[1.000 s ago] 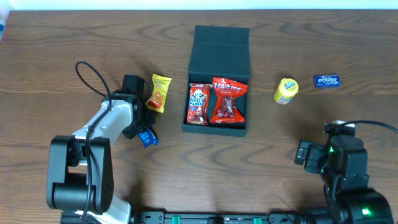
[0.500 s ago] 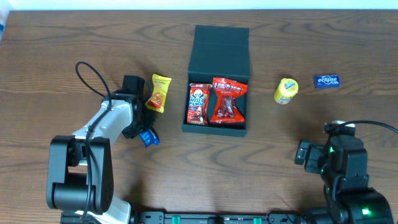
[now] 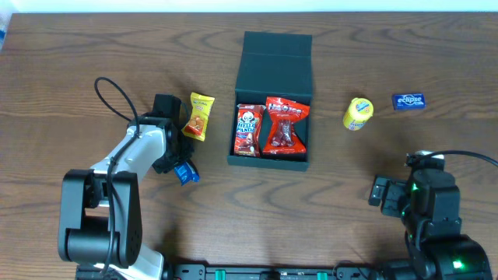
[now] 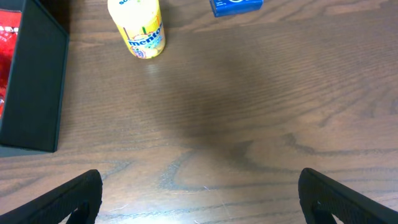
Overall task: Pack container
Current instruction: 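Move the left gripper back to the blue snack bag and grasp it, then carry the blue snack bag with the left gripper into the box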
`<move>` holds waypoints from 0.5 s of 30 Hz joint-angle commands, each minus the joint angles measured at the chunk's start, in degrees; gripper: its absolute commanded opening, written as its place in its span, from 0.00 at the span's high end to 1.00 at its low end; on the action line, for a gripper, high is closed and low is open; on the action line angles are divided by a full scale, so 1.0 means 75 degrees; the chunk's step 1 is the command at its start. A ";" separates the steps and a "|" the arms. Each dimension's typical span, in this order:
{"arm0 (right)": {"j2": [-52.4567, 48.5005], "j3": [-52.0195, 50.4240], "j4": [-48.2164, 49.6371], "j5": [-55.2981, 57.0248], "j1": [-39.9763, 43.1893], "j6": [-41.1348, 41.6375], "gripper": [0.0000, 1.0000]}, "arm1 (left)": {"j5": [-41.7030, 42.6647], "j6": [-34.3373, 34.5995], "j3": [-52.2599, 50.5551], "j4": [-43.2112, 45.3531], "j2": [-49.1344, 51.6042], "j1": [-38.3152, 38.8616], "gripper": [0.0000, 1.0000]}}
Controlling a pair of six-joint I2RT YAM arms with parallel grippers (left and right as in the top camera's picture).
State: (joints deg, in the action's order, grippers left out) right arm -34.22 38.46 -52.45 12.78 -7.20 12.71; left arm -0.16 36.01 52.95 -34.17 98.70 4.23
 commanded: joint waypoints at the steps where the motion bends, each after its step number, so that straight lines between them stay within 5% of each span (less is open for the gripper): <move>1: 0.0017 -0.0003 0.0017 0.0035 0.0064 -0.0073 0.01 | 0.0032 0.0029 -0.0067 -0.0073 0.0082 -0.0012 0.67; 15: 0.0017 -0.0003 0.0017 0.0035 0.0064 -0.0073 0.01 | 0.0026 -0.0017 0.0192 -0.0895 -0.0743 -0.0009 0.69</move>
State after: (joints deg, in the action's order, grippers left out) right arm -34.22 38.46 -52.45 12.78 -7.20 12.71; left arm 0.08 36.01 52.95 -39.83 96.49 4.23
